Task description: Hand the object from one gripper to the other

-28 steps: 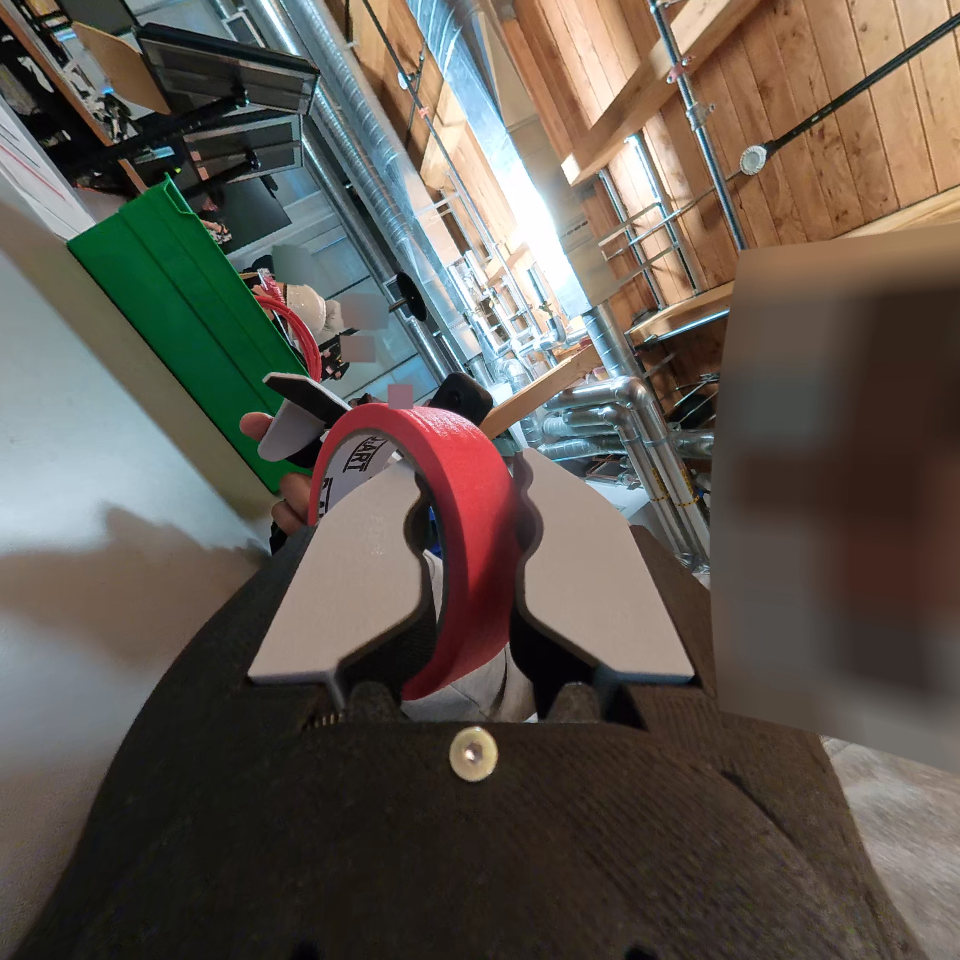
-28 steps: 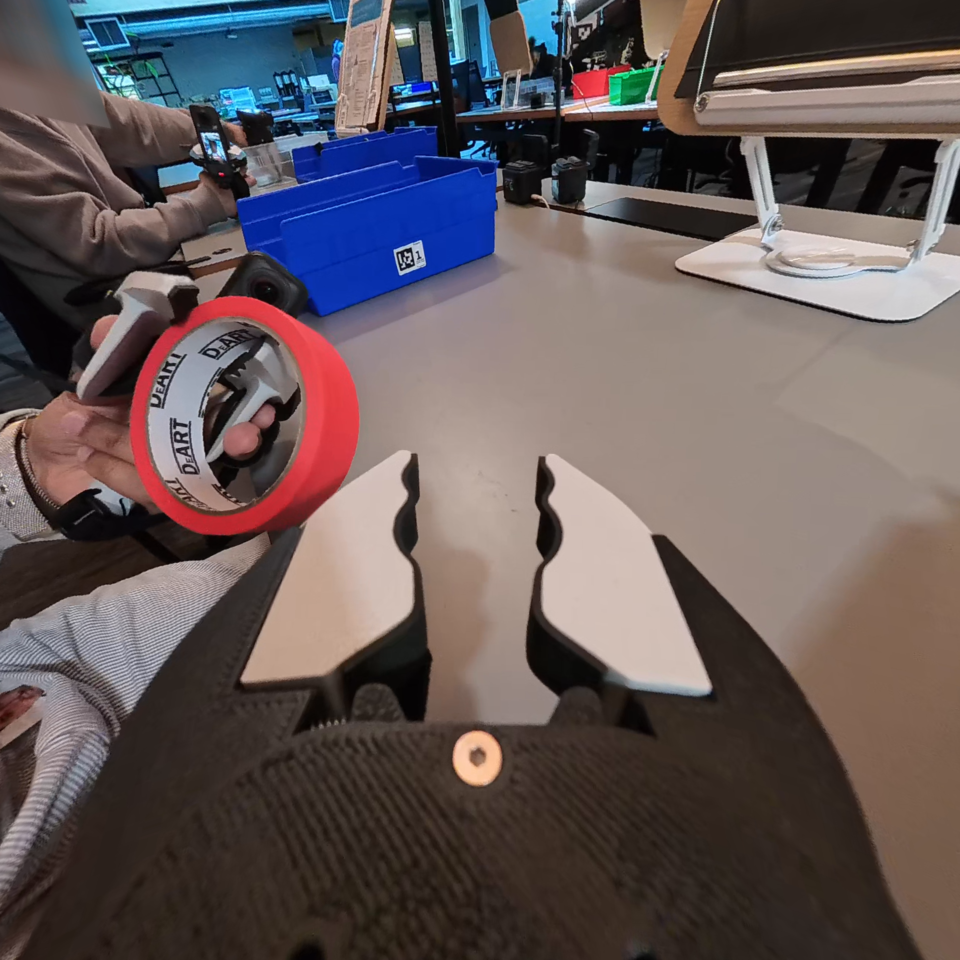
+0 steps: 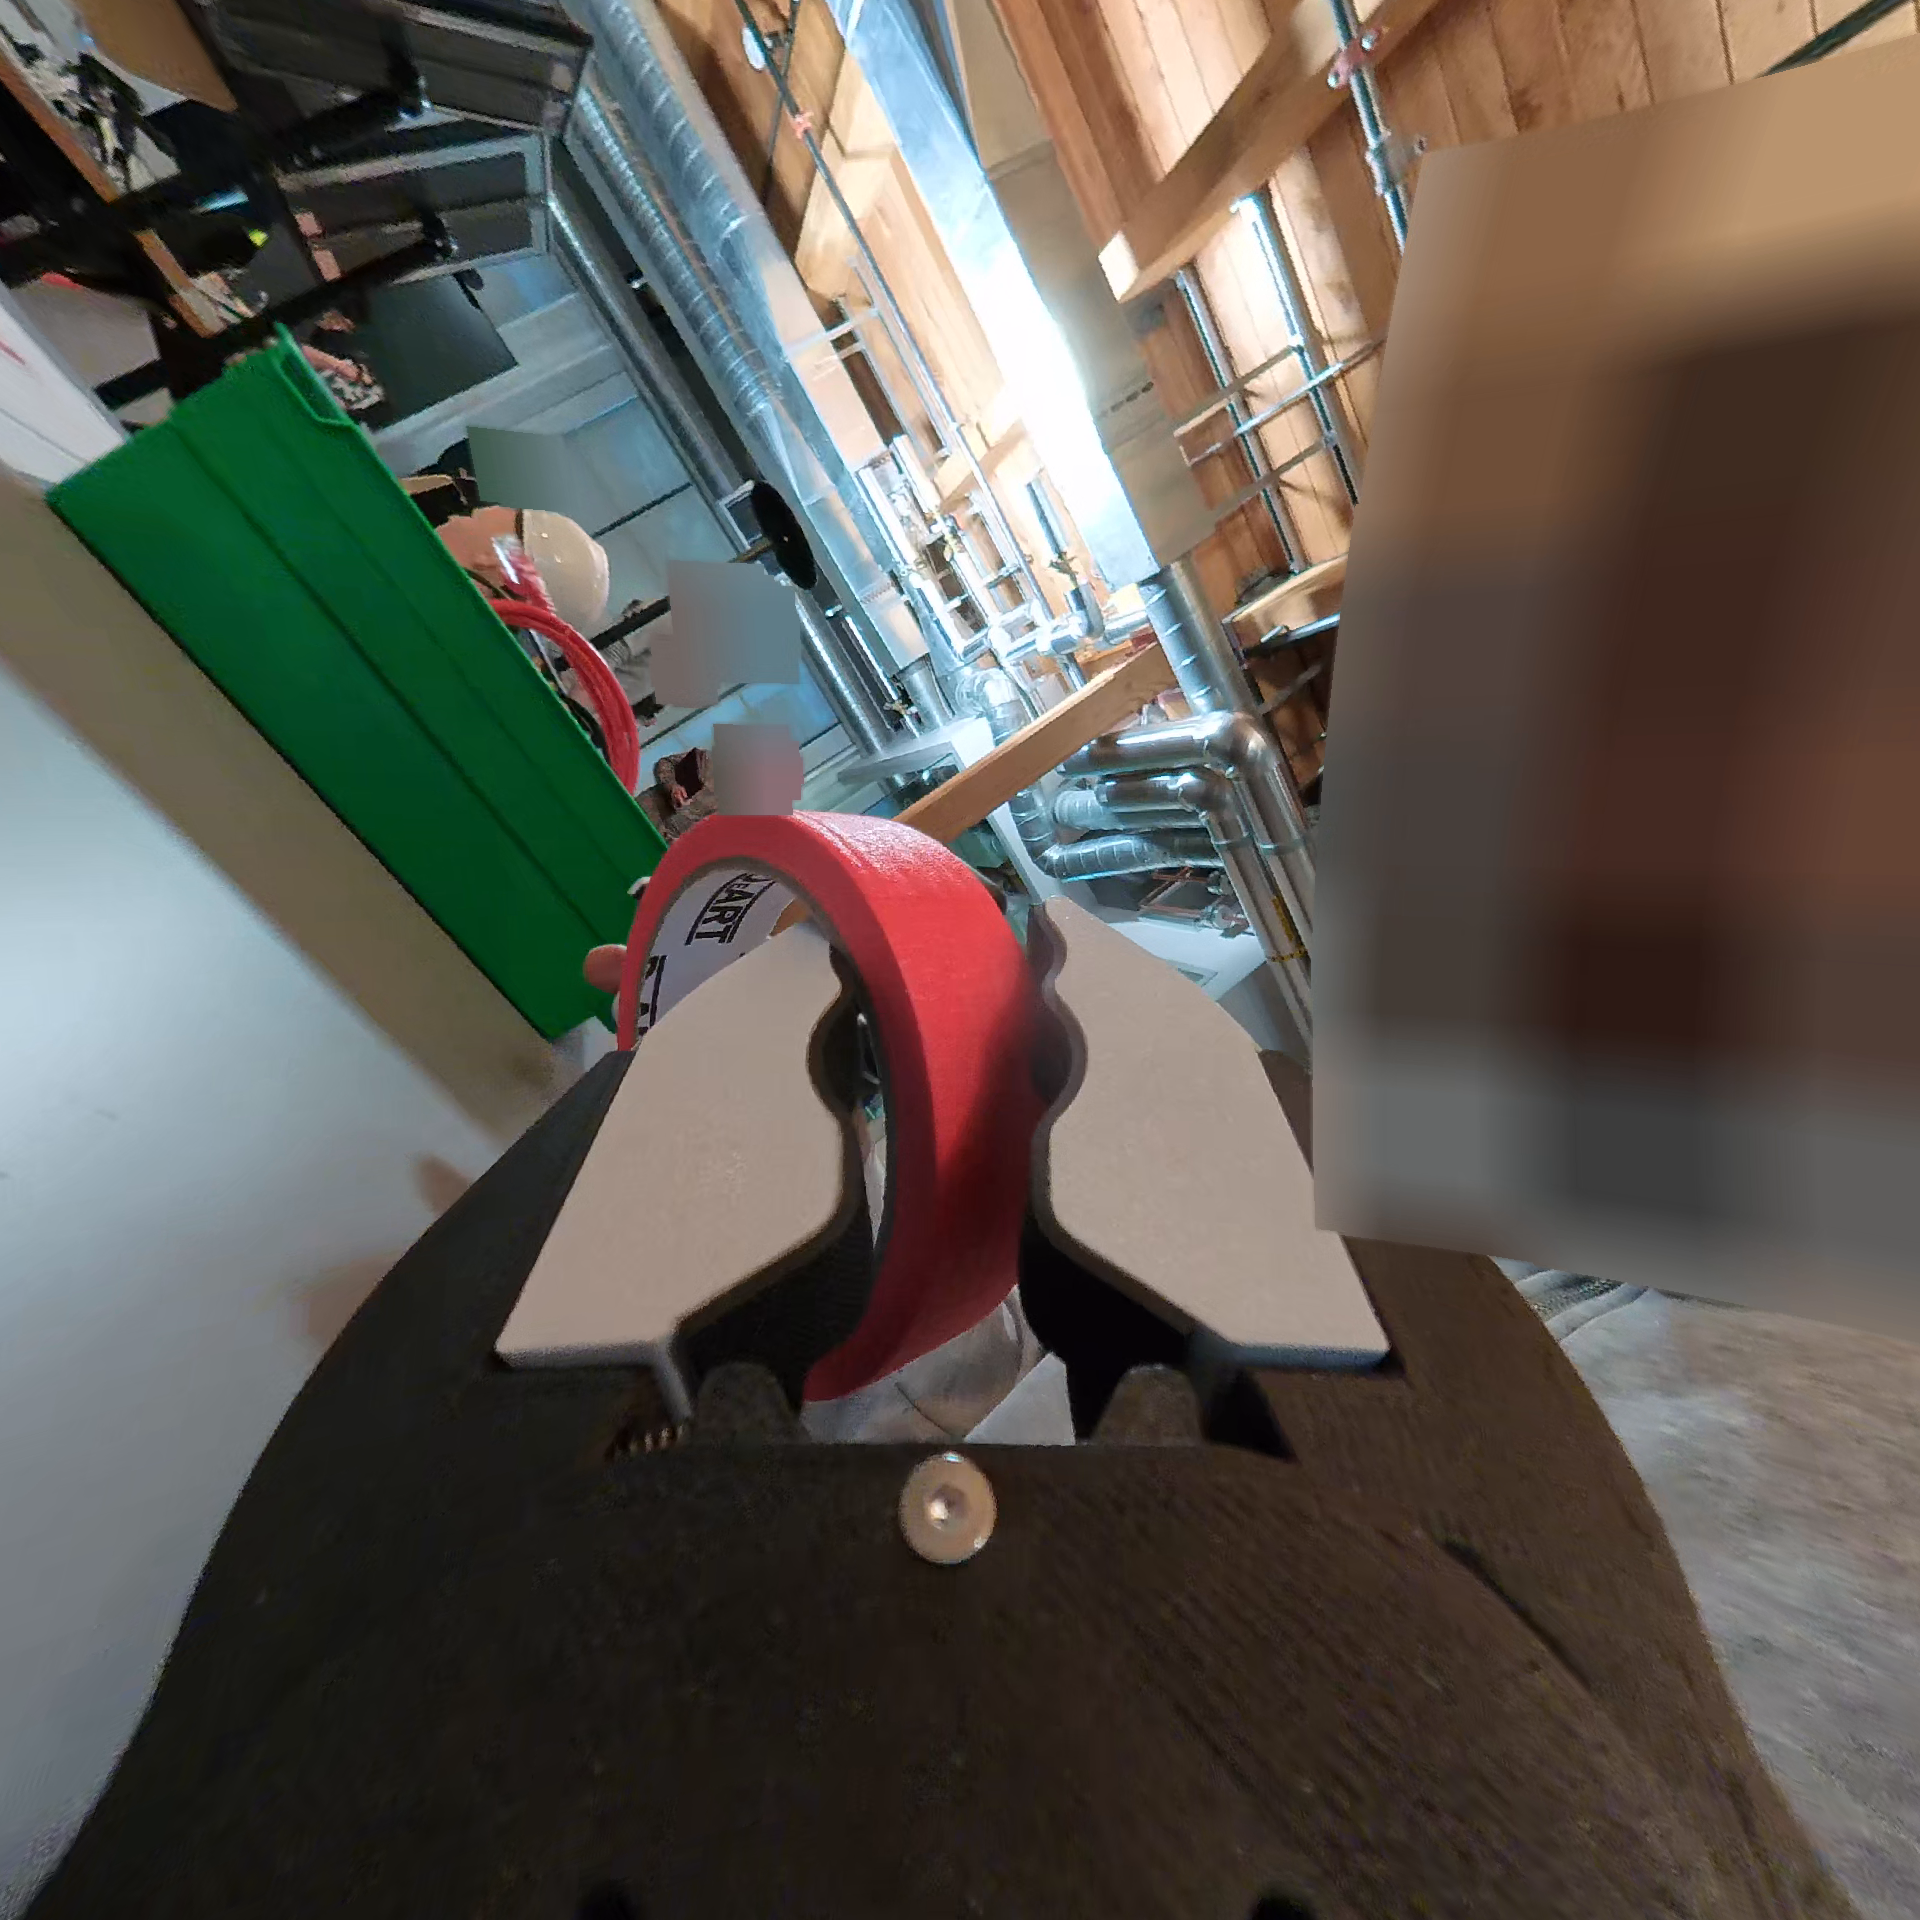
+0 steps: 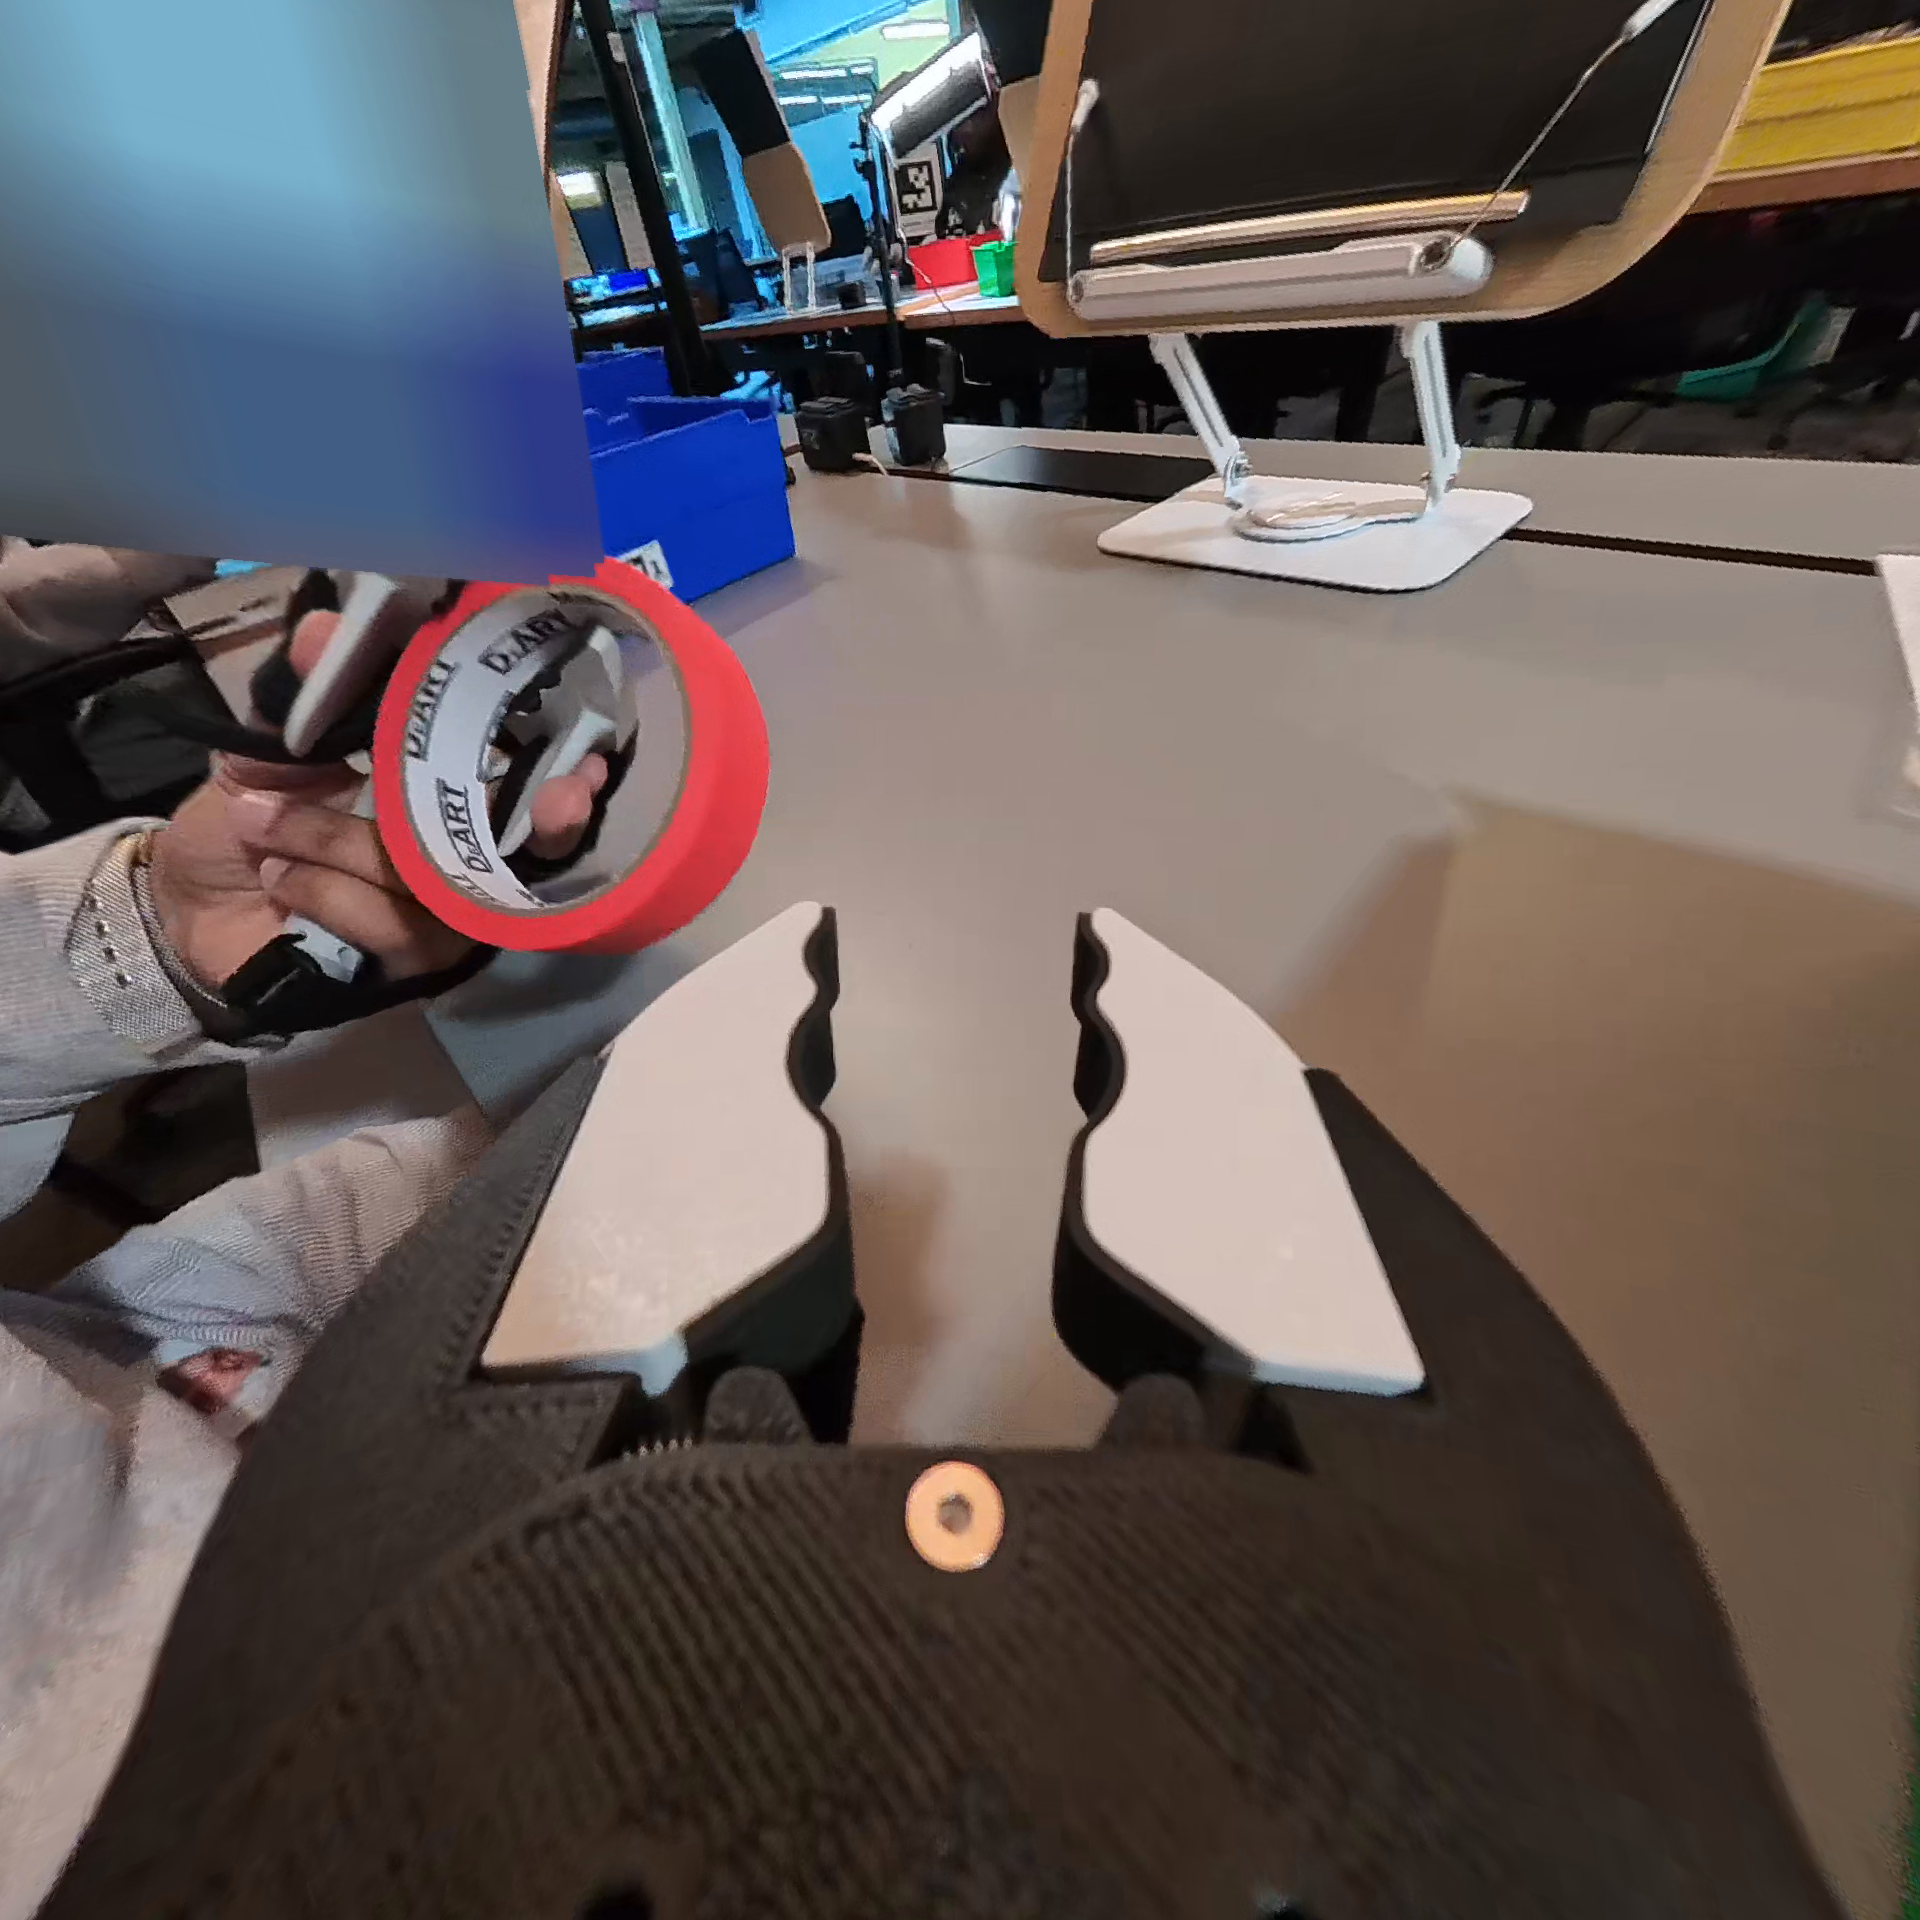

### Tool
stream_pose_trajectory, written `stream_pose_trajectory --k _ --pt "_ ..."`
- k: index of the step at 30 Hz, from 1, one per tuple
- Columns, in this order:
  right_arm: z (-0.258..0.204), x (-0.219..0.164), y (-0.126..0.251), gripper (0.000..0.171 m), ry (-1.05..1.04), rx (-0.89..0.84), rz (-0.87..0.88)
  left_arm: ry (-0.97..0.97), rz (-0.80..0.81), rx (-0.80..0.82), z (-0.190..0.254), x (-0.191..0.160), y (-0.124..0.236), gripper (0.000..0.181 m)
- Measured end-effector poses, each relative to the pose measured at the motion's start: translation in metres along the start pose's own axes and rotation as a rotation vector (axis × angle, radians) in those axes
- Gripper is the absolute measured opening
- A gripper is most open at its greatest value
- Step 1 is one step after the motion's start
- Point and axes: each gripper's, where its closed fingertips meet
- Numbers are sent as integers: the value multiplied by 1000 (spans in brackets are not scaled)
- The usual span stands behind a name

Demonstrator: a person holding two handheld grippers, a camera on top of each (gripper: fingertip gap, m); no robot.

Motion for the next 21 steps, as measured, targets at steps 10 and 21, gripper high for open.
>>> stream_pose_trajectory --k 10,21 --pt "-30 27 -64 46 -123 207 40 -103 -175 -13 -11 27 -13 27" --pt "-79 27 -71 44 -242 480 -31 -72 -134 -240 30 39 -4 28"
Point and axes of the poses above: each gripper's, where its closed fingertips meet, y back along the fingers, x out of its top, z = x × y across the jaws, and after that the axes turned 10 degrees about -x, right-handed
